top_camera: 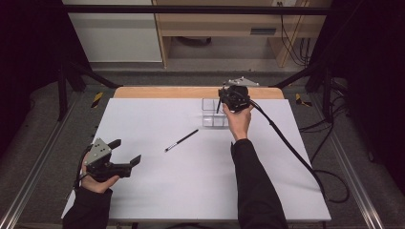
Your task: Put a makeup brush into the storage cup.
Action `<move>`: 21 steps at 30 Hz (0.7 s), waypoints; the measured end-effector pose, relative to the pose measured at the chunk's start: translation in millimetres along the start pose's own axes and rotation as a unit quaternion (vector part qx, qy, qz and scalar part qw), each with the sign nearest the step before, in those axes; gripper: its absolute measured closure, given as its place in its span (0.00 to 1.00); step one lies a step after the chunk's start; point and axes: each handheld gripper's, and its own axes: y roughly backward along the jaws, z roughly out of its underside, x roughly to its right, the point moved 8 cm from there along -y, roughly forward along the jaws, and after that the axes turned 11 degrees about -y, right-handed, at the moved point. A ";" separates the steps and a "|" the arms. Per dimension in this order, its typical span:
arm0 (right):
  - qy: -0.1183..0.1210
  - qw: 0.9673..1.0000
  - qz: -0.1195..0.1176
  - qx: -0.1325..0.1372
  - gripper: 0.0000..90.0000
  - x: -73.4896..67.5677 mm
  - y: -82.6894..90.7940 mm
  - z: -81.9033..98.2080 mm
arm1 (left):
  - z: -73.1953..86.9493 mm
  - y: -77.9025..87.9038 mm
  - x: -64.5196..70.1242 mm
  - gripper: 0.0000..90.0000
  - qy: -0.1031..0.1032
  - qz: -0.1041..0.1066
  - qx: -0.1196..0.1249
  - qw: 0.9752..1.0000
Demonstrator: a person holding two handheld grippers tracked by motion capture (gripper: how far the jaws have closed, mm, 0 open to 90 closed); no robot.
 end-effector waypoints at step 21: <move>-0.007 0.999 0.009 -0.047 0.92 6.2 -15.3 26.2 | 0.7 -0.3 -0.2 0.07 0.000 -0.001 -0.001 1.000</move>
